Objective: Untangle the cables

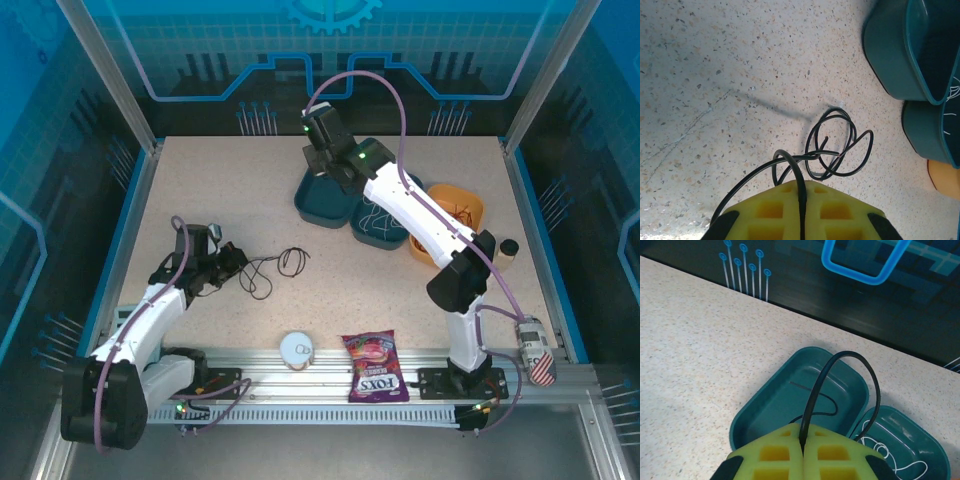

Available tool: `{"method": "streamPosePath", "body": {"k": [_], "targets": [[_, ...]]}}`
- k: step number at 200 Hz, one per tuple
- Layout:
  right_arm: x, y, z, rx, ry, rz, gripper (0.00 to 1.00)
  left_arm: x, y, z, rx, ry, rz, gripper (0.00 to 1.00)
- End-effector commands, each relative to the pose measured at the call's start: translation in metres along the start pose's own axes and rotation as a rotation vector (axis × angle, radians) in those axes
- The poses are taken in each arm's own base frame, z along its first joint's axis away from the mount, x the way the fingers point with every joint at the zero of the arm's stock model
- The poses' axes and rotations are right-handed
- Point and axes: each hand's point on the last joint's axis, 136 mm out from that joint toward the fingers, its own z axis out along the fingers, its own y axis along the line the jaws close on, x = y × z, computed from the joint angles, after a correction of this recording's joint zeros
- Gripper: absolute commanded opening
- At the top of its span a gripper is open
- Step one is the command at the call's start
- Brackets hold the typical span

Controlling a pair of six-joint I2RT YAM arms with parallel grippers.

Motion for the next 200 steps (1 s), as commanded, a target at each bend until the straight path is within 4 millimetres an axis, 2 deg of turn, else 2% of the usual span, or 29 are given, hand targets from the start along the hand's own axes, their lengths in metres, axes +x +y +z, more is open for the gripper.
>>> {"method": "streamPosePath", "body": {"k": [1, 46, 93, 160, 176, 180, 200], "targets": [[-0.005, -0.018, 0.015, 0.064, -0.005, 0.061, 0.0, -0.002, -0.007, -0.005, 0.023, 0.002, 0.034, 0.0], [0.013, -0.024, 0.045, 0.041, 0.062, 0.116, 0.0, -0.004, -0.01, -0.005, 0.029, 0.008, 0.041, 0.0], [0.054, -0.02, 0.084, 0.014, 0.197, 0.163, 0.0, -0.004, -0.013, -0.005, 0.042, 0.014, 0.045, 0.0], [0.098, 0.003, 0.12, -0.053, 0.326, 0.183, 0.0, -0.003, -0.016, -0.008, 0.055, 0.014, 0.047, 0.0], [0.1, 0.011, 0.121, -0.103, 0.342, 0.207, 0.0, -0.003, -0.017, -0.008, 0.058, 0.015, 0.048, 0.0], [0.112, 0.016, 0.131, -0.111, 0.371, 0.206, 0.0, -0.003, -0.017, -0.008, 0.06, 0.016, 0.047, 0.0], [0.123, 0.028, 0.139, -0.166, 0.41, 0.225, 0.0, -0.005, -0.021, -0.01, 0.068, 0.014, 0.05, 0.0]]}}
